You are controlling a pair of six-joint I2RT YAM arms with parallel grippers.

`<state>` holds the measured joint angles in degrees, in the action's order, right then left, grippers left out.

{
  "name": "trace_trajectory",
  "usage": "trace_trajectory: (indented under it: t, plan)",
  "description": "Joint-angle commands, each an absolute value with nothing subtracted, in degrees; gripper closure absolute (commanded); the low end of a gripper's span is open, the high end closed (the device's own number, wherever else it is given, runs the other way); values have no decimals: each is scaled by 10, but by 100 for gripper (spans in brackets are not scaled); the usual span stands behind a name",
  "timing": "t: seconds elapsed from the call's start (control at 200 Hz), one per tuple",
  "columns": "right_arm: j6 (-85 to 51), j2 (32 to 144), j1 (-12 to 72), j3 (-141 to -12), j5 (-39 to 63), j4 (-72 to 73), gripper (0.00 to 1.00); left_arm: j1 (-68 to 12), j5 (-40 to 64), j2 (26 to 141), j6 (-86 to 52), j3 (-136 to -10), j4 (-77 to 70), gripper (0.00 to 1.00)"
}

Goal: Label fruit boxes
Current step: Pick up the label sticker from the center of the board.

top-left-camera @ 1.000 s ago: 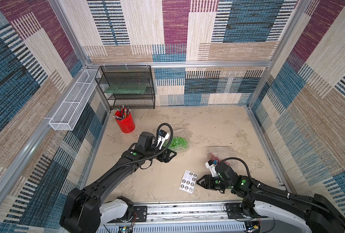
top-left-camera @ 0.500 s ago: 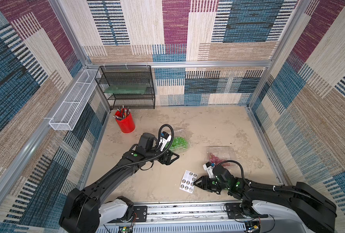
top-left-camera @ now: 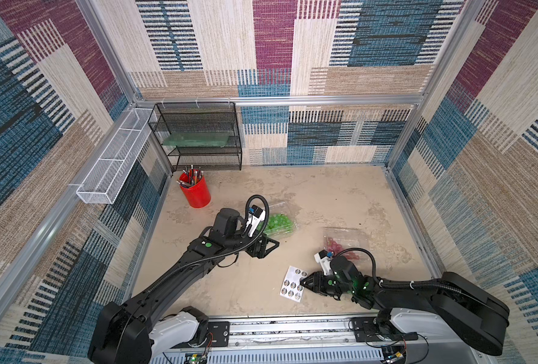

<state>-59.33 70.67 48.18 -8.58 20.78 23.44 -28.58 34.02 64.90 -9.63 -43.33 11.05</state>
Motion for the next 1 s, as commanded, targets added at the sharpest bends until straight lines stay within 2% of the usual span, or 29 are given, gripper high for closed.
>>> trace_trajectory:
  t: [0.0,0.21,0.536,0.786,0.991]
  plan:
    - [-574,716,482,-88,217,276,73,-287,337,646,-85,-432,108,20]
    - [-558,708,483,-95,220,273,84,-287,337,646,-84,-432,110,20]
    - [-487,650,481,-124,213,203,90,-288,319,645,-64,-441,122,20]
    - [-276,540,454,-208,200,32,90,-288,384,642,25,-470,143,22]
    - [-63,467,428,-269,233,-73,90,-290,492,627,176,-494,154,25]
